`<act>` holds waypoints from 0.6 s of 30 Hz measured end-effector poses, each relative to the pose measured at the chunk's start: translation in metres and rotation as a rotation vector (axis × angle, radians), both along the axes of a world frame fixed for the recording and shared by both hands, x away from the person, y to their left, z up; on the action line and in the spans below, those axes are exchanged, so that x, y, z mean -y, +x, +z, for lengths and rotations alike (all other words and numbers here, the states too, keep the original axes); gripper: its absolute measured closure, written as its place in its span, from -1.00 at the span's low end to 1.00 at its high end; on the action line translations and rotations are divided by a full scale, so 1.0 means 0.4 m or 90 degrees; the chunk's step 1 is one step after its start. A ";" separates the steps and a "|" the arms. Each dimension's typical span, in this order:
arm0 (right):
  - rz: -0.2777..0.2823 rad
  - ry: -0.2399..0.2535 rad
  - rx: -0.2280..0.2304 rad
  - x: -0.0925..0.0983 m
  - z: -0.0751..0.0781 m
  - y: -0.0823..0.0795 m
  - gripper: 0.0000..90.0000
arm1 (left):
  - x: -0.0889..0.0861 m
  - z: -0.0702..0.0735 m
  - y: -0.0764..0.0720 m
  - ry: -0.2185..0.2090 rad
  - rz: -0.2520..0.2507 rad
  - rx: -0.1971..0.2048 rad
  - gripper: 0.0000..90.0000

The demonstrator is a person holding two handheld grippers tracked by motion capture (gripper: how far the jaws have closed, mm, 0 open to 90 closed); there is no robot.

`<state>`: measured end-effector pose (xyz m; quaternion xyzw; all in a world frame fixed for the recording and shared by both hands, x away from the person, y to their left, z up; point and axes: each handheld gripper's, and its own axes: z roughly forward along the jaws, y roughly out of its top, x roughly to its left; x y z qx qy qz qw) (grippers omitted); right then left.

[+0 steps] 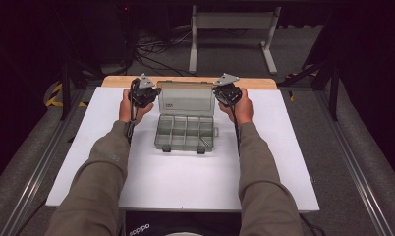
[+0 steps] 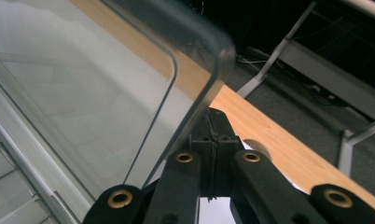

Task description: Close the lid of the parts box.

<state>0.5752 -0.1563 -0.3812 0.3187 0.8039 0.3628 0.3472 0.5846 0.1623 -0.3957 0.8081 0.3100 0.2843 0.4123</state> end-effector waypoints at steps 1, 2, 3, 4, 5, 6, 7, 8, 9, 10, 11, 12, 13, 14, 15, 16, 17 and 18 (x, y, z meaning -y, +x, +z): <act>0.000 -0.003 0.003 0.000 0.005 -0.003 1.00 | 0.001 0.005 -0.004 -0.001 -0.001 0.001 1.00; 0.000 -0.003 0.003 0.000 0.005 -0.003 1.00 | 0.001 0.005 -0.004 -0.001 -0.001 0.001 1.00; 0.001 -0.002 0.008 -0.001 0.011 -0.007 1.00 | 0.002 0.011 -0.007 0.002 0.000 0.006 1.00; 0.002 0.001 0.012 0.000 0.017 -0.012 1.00 | 0.002 0.016 -0.009 0.004 -0.004 0.009 1.00; 0.002 0.004 0.015 0.000 0.025 -0.017 1.00 | 0.003 0.023 -0.014 0.002 -0.007 0.009 1.00; 0.003 0.003 0.017 0.000 0.028 -0.020 1.00 | 0.004 0.028 -0.017 0.007 -0.011 0.011 1.00; 0.004 0.001 0.020 0.000 0.032 -0.023 1.00 | 0.004 0.030 -0.019 0.006 -0.010 0.012 1.00; 0.005 0.007 0.020 -0.001 0.035 -0.026 1.00 | 0.004 0.033 -0.021 0.012 -0.013 0.014 1.00; 0.005 0.007 0.020 -0.001 0.035 -0.026 1.00 | 0.004 0.033 -0.021 0.012 -0.013 0.014 1.00; 0.003 0.008 0.019 -0.001 0.037 -0.029 1.00 | 0.007 0.036 -0.025 0.012 -0.012 0.014 1.00; 0.000 0.007 0.020 -0.002 0.040 -0.033 1.00 | 0.007 0.039 -0.028 0.012 -0.010 0.014 1.00; -0.002 0.007 0.021 -0.002 0.043 -0.036 1.00 | 0.006 0.042 -0.030 0.011 -0.012 0.014 1.00; -0.002 0.010 0.020 -0.003 0.045 -0.039 1.00 | 0.005 0.045 -0.032 0.012 -0.011 0.017 1.00; -0.002 0.011 0.020 -0.003 0.048 -0.042 1.00 | 0.004 0.047 -0.035 0.011 -0.015 0.013 1.00; -0.004 0.012 0.018 -0.003 0.050 -0.045 1.00 | 0.003 0.050 -0.036 0.016 -0.021 0.013 1.00; -0.007 0.014 0.018 -0.003 0.052 -0.047 1.00 | 0.004 0.053 -0.039 0.022 -0.022 0.009 1.00; -0.008 0.017 0.014 -0.004 0.054 -0.050 1.00 | 0.004 0.056 -0.042 0.030 -0.025 0.008 1.00; -0.010 0.018 0.014 -0.006 0.056 -0.053 1.00 | 0.003 0.061 -0.044 0.036 -0.024 0.010 1.00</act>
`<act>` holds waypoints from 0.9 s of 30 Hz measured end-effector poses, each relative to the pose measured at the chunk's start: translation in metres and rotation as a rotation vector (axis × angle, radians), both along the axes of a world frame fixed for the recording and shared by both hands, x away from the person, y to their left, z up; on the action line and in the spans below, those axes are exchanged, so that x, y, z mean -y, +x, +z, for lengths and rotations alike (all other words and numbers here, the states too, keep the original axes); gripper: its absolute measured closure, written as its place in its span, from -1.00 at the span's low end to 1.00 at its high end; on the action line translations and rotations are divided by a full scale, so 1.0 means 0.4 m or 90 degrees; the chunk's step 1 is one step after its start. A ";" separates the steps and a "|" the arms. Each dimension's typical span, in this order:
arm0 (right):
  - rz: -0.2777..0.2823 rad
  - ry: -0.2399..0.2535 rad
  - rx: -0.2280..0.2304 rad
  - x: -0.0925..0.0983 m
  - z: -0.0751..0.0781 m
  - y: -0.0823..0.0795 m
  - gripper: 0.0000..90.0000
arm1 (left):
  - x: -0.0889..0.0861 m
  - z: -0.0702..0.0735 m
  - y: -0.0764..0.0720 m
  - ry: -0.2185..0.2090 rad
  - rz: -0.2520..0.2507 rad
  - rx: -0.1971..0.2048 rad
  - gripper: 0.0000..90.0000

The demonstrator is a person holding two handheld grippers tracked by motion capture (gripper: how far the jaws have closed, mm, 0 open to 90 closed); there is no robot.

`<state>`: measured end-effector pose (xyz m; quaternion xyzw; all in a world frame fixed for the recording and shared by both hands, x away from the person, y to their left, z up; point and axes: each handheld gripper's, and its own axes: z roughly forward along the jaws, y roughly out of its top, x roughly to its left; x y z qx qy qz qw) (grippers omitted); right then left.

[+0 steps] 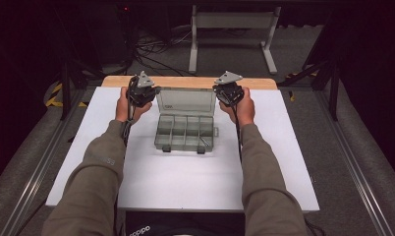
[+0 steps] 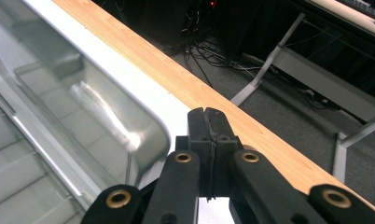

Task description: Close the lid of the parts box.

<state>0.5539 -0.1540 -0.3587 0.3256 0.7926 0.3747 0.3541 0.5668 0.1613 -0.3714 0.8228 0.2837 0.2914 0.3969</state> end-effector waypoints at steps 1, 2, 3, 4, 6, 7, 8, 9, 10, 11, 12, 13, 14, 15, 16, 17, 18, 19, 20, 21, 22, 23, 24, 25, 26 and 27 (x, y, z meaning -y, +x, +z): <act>-0.002 -0.002 0.000 -0.003 0.002 -0.003 1.00 | -0.001 0.003 -0.003 0.000 -0.002 0.000 1.00; -0.003 -0.001 0.000 -0.004 0.004 -0.005 1.00 | -0.002 0.006 -0.005 -0.004 -0.003 -0.001 1.00; -0.004 -0.002 -0.003 -0.004 0.005 -0.007 1.00 | -0.002 0.009 -0.008 0.005 -0.004 0.000 1.00; -0.009 -0.007 -0.004 -0.005 0.005 -0.009 1.00 | -0.001 0.010 -0.010 0.002 -0.006 -0.003 1.00; -0.012 -0.012 -0.009 -0.006 0.007 -0.011 1.00 | -0.001 0.011 -0.011 0.002 -0.006 -0.004 1.00; -0.012 -0.012 -0.009 -0.006 0.007 -0.011 1.00 | -0.001 0.012 -0.012 0.004 -0.008 -0.007 1.00; -0.010 -0.011 -0.011 -0.006 0.009 -0.013 1.00 | -0.001 0.012 -0.014 0.006 -0.008 -0.007 1.00; -0.013 -0.013 -0.011 -0.007 0.011 -0.017 1.00 | -0.001 0.013 -0.016 0.007 -0.007 -0.007 1.00; -0.015 -0.013 -0.013 -0.008 0.011 -0.019 1.00 | -0.001 0.014 -0.016 0.010 -0.008 -0.006 1.00; -0.019 -0.013 -0.015 -0.009 0.012 -0.022 1.00 | -0.001 0.013 -0.018 0.009 -0.008 -0.009 1.00; -0.019 -0.013 -0.015 -0.009 0.012 -0.022 1.00 | -0.001 0.014 -0.019 0.012 -0.007 -0.010 1.00; -0.026 -0.014 -0.020 -0.012 0.013 -0.026 1.00 | -0.002 0.015 -0.020 0.016 -0.008 -0.010 1.00; -0.026 -0.014 -0.020 -0.012 0.013 -0.026 1.00 | -0.002 0.016 -0.022 0.020 -0.009 -0.011 1.00; -0.027 -0.015 -0.023 -0.014 0.013 -0.028 1.00 | -0.001 0.016 -0.024 0.020 -0.008 -0.011 1.00; -0.028 -0.018 -0.023 -0.014 0.014 -0.030 1.00 | -0.001 0.016 -0.027 0.023 -0.010 -0.011 1.00; -0.030 -0.026 -0.023 -0.015 0.014 -0.033 1.00 | 0.000 0.016 -0.031 0.026 -0.010 -0.010 1.00; -0.032 -0.027 -0.027 -0.016 0.015 -0.035 1.00 | -0.001 0.017 -0.033 0.031 -0.010 -0.009 1.00; -0.034 -0.027 -0.028 -0.016 0.015 -0.037 1.00 | -0.001 0.017 -0.034 0.035 -0.012 -0.009 1.00; -0.034 -0.026 -0.029 -0.017 0.015 -0.038 1.00 | 0.000 0.018 -0.037 0.037 -0.011 -0.008 1.00; -0.038 -0.026 -0.030 -0.018 0.015 -0.040 1.00 | 0.000 0.018 -0.039 0.041 -0.010 -0.008 1.00; -0.041 -0.022 -0.032 -0.019 0.015 -0.041 1.00 | 0.000 0.018 -0.040 0.043 -0.012 -0.007 1.00; -0.042 -0.020 -0.034 -0.020 0.015 -0.043 1.00 | 0.001 0.017 -0.043 0.040 -0.012 -0.014 1.00; -0.043 -0.017 -0.037 -0.020 0.014 -0.044 1.00 | 0.000 0.018 -0.045 0.044 -0.014 -0.015 1.00; -0.043 -0.017 -0.038 -0.020 0.014 -0.046 1.00 | -0.001 0.019 -0.046 0.050 -0.015 -0.013 1.00; -0.044 -0.018 -0.042 -0.021 0.014 -0.047 1.00 | 0.000 0.021 -0.048 0.055 -0.017 -0.013 1.00; -0.045 -0.025 -0.044 -0.022 0.016 -0.049 1.00 | 0.001 0.022 -0.050 0.058 -0.016 -0.015 1.00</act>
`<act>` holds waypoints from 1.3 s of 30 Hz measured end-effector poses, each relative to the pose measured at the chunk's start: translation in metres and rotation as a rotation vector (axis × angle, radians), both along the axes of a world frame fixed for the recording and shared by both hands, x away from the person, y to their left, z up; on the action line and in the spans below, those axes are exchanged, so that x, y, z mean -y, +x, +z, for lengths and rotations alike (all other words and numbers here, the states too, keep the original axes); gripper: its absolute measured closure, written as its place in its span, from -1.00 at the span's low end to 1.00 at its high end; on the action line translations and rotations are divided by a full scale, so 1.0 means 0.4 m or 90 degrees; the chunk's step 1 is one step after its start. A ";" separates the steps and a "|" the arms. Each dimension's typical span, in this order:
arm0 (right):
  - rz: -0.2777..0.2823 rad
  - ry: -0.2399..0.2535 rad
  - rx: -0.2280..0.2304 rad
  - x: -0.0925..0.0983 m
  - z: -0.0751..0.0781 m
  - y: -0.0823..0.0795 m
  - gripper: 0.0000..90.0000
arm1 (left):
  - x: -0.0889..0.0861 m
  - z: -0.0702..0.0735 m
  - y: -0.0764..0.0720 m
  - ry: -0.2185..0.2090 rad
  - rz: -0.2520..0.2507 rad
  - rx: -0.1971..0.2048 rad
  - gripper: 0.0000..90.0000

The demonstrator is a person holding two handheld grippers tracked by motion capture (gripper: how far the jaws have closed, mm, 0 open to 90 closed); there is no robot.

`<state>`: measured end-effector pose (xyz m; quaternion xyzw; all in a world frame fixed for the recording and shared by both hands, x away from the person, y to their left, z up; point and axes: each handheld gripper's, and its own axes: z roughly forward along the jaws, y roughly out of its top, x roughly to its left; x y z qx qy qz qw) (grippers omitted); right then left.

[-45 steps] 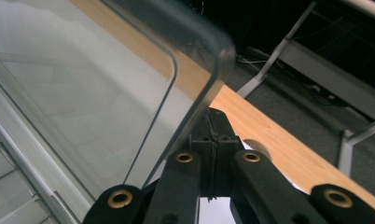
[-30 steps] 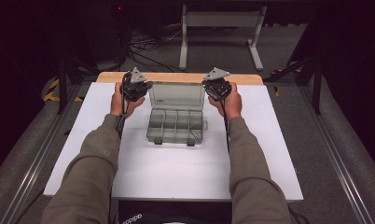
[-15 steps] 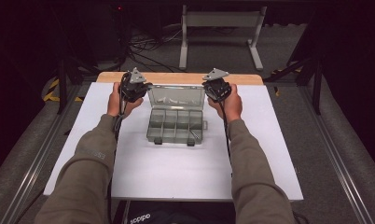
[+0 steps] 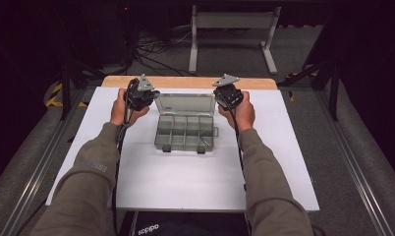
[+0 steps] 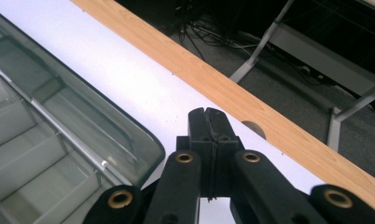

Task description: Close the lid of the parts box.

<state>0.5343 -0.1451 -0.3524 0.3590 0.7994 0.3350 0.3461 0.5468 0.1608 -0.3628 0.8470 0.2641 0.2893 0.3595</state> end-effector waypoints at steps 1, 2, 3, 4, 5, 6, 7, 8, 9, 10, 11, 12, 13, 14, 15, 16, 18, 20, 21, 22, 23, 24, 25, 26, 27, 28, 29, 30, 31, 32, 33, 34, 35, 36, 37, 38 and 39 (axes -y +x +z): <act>-0.003 -0.006 0.000 -0.002 0.001 -0.002 1.00 | 0.001 0.001 -0.001 0.006 -0.001 0.002 1.00; -0.005 -0.012 0.000 -0.004 0.002 -0.003 1.00 | 0.001 0.002 -0.003 0.011 -0.001 0.003 1.00; -0.006 -0.013 -0.001 -0.006 0.003 -0.007 1.00 | 0.000 0.001 -0.004 0.011 -0.001 0.000 1.00; -0.006 -0.013 -0.001 -0.006 0.003 -0.007 1.00 | -0.001 0.001 -0.005 0.012 -0.003 -0.001 1.00; -0.007 -0.014 0.000 -0.006 0.002 -0.009 1.00 | -0.002 -0.001 -0.007 0.010 -0.005 -0.002 1.00; -0.007 -0.012 0.002 -0.007 0.001 -0.012 1.00 | -0.003 -0.002 -0.009 0.007 -0.006 -0.003 1.00; -0.011 -0.016 0.006 -0.008 -0.001 -0.017 1.00 | -0.003 -0.003 -0.010 0.010 -0.008 -0.004 1.00; -0.011 -0.017 0.006 -0.008 -0.002 -0.020 1.00 | -0.003 -0.005 -0.012 0.010 -0.007 -0.001 1.00; -0.012 -0.016 0.004 -0.009 -0.002 -0.022 1.00 | -0.004 -0.006 -0.016 0.010 -0.010 -0.006 1.00; -0.011 -0.017 0.004 -0.009 -0.002 -0.024 1.00 | -0.004 -0.006 -0.018 0.013 -0.013 -0.004 1.00; -0.011 -0.017 0.004 -0.009 -0.002 -0.024 1.00 | -0.004 -0.006 -0.018 0.013 -0.013 -0.004 1.00; -0.012 -0.019 0.005 -0.010 -0.001 -0.028 1.00 | -0.004 -0.006 -0.020 0.015 -0.014 -0.004 1.00; -0.012 -0.019 0.005 -0.010 -0.001 -0.028 1.00 | -0.004 -0.006 -0.022 0.022 -0.014 -0.003 1.00; -0.011 -0.022 0.006 -0.011 -0.002 -0.031 1.00 | -0.005 -0.006 -0.025 0.024 -0.018 -0.007 1.00; -0.012 -0.021 0.006 -0.012 -0.002 -0.033 1.00 | -0.006 -0.005 -0.027 0.032 -0.020 -0.004 1.00; -0.014 -0.025 0.006 -0.014 -0.003 -0.035 1.00 | -0.005 -0.005 -0.030 0.037 -0.019 -0.003 1.00; -0.019 -0.031 0.007 -0.017 -0.004 -0.038 1.00 | -0.005 -0.005 -0.032 0.039 -0.019 -0.004 1.00; -0.019 -0.035 0.009 -0.019 -0.005 -0.044 1.00 | -0.007 -0.005 -0.035 0.044 -0.025 -0.002 1.00; -0.017 -0.036 0.008 -0.020 -0.006 -0.048 1.00 | -0.006 -0.005 -0.038 0.049 -0.024 -0.003 1.00; -0.014 -0.043 0.007 -0.021 -0.007 -0.054 1.00 | -0.005 -0.005 -0.040 0.052 -0.025 -0.001 1.00; -0.014 -0.043 0.007 -0.021 -0.007 -0.054 1.00 | -0.004 -0.005 -0.043 0.059 -0.028 0.003 1.00; -0.012 -0.046 0.008 -0.021 -0.009 -0.057 1.00 | -0.003 -0.006 -0.046 0.062 -0.031 0.007 1.00; -0.014 -0.051 0.006 -0.020 -0.011 -0.064 1.00 | -0.003 -0.007 -0.049 0.061 -0.030 0.008 1.00; -0.012 -0.048 0.006 -0.018 -0.013 -0.067 1.00 | -0.004 -0.011 -0.053 0.051 -0.030 0.009 1.00; -0.010 -0.044 0.004 -0.018 -0.015 -0.070 1.00 | -0.006 -0.013 -0.054 0.045 -0.031 0.008 1.00; -0.010 -0.043 0.005 -0.017 -0.016 -0.074 1.00 | -0.007 -0.016 -0.056 0.039 -0.030 0.008 1.00; -0.009 -0.044 0.004 -0.018 -0.018 -0.077 1.00 | -0.007 -0.018 -0.059 0.034 -0.028 0.005 1.00; -0.009 -0.042 0.004 -0.018 -0.019 -0.080 1.00 | -0.008 -0.020 -0.060 0.032 -0.031 0.011 1.00; -0.010 -0.044 0.003 -0.019 -0.021 -0.083 1.00 | -0.008 -0.022 -0.062 0.027 -0.031 0.011 1.00; -0.010 -0.044 0.003 -0.019 -0.021 -0.083 1.00 | -0.008 -0.022 -0.062 0.027 -0.031 0.011 1.00; -0.011 -0.045 0.003 -0.018 -0.023 -0.086 1.00 | -0.009 -0.024 -0.064 0.023 -0.030 0.012 1.00; -0.010 -0.041 0.002 -0.018 -0.025 -0.088 1.00 | -0.010 -0.026 -0.066 0.015 -0.027 0.010 0.99; -0.010 -0.039 0.000 -0.017 -0.026 -0.090 1.00 | -0.011 -0.028 -0.068 0.012 -0.029 0.008 1.00; -0.010 -0.038 -0.001 -0.016 -0.027 -0.092 1.00 | -0.012 -0.030 -0.070 0.012 -0.030 0.010 1.00; -0.010 -0.036 -0.001 -0.016 -0.029 -0.094 1.00 | -0.012 -0.031 -0.073 0.008 -0.030 0.010 0.99; -0.008 -0.033 -0.001 -0.016 -0.030 -0.096 1.00 | -0.013 -0.034 -0.075 0.001 -0.033 0.009 0.99; -0.006 -0.035 0.000 -0.017 -0.032 -0.099 1.00 | -0.013 -0.034 -0.077 0.001 -0.034 0.012 0.99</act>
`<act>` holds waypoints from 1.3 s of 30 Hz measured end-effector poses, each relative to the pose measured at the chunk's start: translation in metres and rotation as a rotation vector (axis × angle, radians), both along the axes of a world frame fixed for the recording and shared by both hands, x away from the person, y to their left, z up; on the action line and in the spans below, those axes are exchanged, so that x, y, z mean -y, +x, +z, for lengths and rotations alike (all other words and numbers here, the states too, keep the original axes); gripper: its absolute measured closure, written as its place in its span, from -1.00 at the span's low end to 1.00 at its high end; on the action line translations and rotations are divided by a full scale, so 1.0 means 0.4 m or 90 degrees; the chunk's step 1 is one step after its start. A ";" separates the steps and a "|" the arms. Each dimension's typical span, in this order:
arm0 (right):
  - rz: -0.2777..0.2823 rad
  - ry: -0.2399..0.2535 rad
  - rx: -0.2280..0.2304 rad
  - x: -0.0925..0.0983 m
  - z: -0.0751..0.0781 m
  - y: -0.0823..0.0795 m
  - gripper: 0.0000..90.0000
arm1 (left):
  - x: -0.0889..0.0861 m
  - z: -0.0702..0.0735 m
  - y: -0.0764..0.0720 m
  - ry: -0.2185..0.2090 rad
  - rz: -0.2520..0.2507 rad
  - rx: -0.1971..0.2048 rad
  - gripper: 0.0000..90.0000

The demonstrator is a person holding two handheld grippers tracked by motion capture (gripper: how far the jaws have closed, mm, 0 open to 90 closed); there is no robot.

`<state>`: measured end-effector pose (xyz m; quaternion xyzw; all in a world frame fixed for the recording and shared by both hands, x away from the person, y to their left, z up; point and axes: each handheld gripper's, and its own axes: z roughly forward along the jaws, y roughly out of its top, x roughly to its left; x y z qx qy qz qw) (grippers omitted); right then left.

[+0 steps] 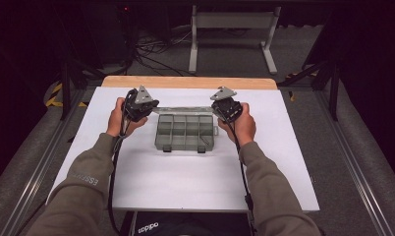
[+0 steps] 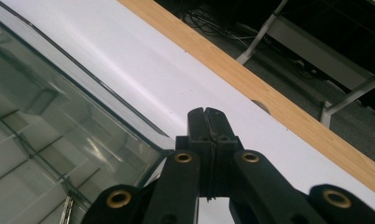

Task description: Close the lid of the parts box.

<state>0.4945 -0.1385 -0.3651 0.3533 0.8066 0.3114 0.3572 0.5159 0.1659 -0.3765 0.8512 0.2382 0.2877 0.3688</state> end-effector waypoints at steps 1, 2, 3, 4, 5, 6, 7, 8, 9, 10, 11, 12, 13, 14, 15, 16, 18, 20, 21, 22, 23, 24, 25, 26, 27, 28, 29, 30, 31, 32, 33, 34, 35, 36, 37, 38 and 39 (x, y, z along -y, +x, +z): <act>-0.001 -0.001 0.001 -0.001 -0.001 -0.002 1.00 | 0.001 -0.002 -0.002 -0.005 0.002 0.000 0.99; -0.001 -0.002 0.001 -0.001 -0.002 -0.004 1.00 | 0.001 -0.003 -0.004 -0.007 0.001 0.000 0.99; 0.000 -0.002 -0.001 0.000 -0.004 -0.007 1.00 | 0.000 -0.008 -0.007 -0.016 -0.001 -0.001 0.99; 0.000 -0.002 -0.001 0.000 -0.004 -0.007 1.00 | 0.000 -0.008 -0.007 -0.016 -0.001 -0.001 0.99; 0.002 0.001 -0.002 0.002 -0.005 -0.008 1.00 | -0.001 -0.010 -0.010 -0.015 0.000 0.000 0.99; 0.004 0.007 -0.002 0.004 -0.006 -0.011 1.00 | -0.001 -0.012 -0.013 -0.015 0.002 0.003 0.98; 0.005 0.011 -0.001 0.004 -0.008 -0.015 1.00 | -0.001 -0.013 -0.015 -0.012 0.001 0.006 0.98; 0.006 0.010 0.001 0.003 -0.009 -0.018 1.00 | 0.001 -0.016 -0.020 -0.012 0.004 0.008 0.98; 0.009 -0.002 0.008 0.000 -0.013 -0.025 1.00 | -0.002 -0.020 -0.027 -0.020 0.003 0.013 0.99; 0.012 -0.001 0.006 0.001 -0.014 -0.028 1.00 | -0.002 -0.020 -0.027 -0.020 0.003 0.013 0.99; 0.016 -0.001 0.003 0.002 -0.015 -0.031 1.00 | -0.004 -0.025 -0.033 -0.022 0.002 0.014 0.99; 0.016 -0.001 0.003 0.002 -0.015 -0.031 1.00 | -0.004 -0.025 -0.033 -0.022 0.002 0.014 0.99; 0.019 -0.003 0.003 0.003 -0.016 -0.034 1.00 | -0.006 -0.029 -0.035 -0.026 0.000 0.008 0.99; 0.022 -0.010 0.005 0.004 -0.017 -0.040 1.00 | -0.010 -0.031 -0.036 -0.022 0.000 0.008 0.99; 0.026 -0.012 0.008 0.004 -0.019 -0.045 1.00 | -0.013 -0.034 -0.038 -0.023 -0.001 0.006 0.99; 0.031 -0.015 0.009 0.004 -0.022 -0.050 1.00 | -0.016 -0.036 -0.040 -0.027 -0.004 0.003 0.99; 0.039 -0.017 0.006 0.005 -0.028 -0.057 1.00 | -0.019 -0.039 -0.044 -0.026 -0.008 0.004 0.99; 0.050 -0.015 0.001 0.007 -0.038 -0.067 1.00 | -0.022 -0.041 -0.053 -0.027 -0.014 0.005 0.99; 0.052 -0.013 -0.002 0.008 -0.040 -0.069 1.00 | -0.026 -0.045 -0.062 -0.031 -0.021 0.001 0.99; 0.052 -0.013 -0.002 0.008 -0.040 -0.069 1.00 | -0.026 -0.045 -0.062 -0.031 -0.021 0.001 1.00; 0.056 -0.005 -0.005 0.010 -0.042 -0.074 1.00 | -0.026 -0.049 -0.069 -0.029 -0.023 0.003 1.00; 0.060 0.002 -0.004 0.011 -0.044 -0.079 1.00 | -0.027 -0.055 -0.076 -0.031 -0.029 -0.002 0.99; 0.067 0.002 -0.005 0.011 -0.046 -0.085 1.00 | -0.028 -0.057 -0.079 -0.025 -0.034 0.002 0.99; 0.071 0.001 -0.004 0.010 -0.048 -0.089 1.00 | -0.028 -0.062 -0.085 -0.029 -0.036 0.000 1.00; 0.079 0.002 -0.006 0.010 -0.051 -0.094 1.00 | -0.028 -0.067 -0.092 -0.033 -0.041 -0.003 0.99; 0.086 0.003 -0.010 0.009 -0.054 -0.100 1.00 | -0.027 -0.071 -0.098 -0.031 -0.046 -0.003 0.99; 0.091 0.006 -0.014 0.007 -0.058 -0.106 1.00 | -0.026 -0.075 -0.102 -0.032 -0.049 -0.004 0.99; 0.094 0.004 -0.014 0.006 -0.060 -0.109 1.00 | -0.025 -0.078 -0.106 -0.028 -0.054 -0.006 0.99; 0.098 0.003 -0.016 0.005 -0.062 -0.113 1.00 | -0.025 -0.080 -0.109 -0.028 -0.056 -0.004 1.00; 0.100 0.004 -0.019 0.004 -0.065 -0.116 1.00 | -0.024 -0.081 -0.114 -0.024 -0.061 -0.006 1.00; 0.102 0.000 -0.020 0.002 -0.068 -0.120 1.00 | -0.023 -0.082 -0.118 -0.023 -0.065 -0.006 1.00; 0.106 -0.002 -0.020 0.002 -0.071 -0.123 1.00 | -0.022 -0.081 -0.122 -0.021 -0.066 -0.004 1.00; 0.109 0.003 -0.024 0.002 -0.073 -0.126 1.00 | -0.021 -0.080 -0.126 -0.022 -0.066 -0.002 1.00; 0.111 0.007 -0.026 0.002 -0.074 -0.129 1.00 | -0.021 -0.079 -0.130 -0.028 -0.071 -0.006 1.00; 0.115 0.008 -0.026 0.002 -0.075 -0.132 1.00 | -0.021 -0.076 -0.134 -0.029 -0.077 -0.006 1.00; 0.118 0.009 -0.027 0.002 -0.076 -0.136 1.00 | -0.019 -0.076 -0.140 -0.027 -0.079 -0.005 1.00; 0.122 0.010 -0.029 0.002 -0.077 -0.139 1.00 | -0.018 -0.075 -0.144 -0.023 -0.083 -0.003 1.00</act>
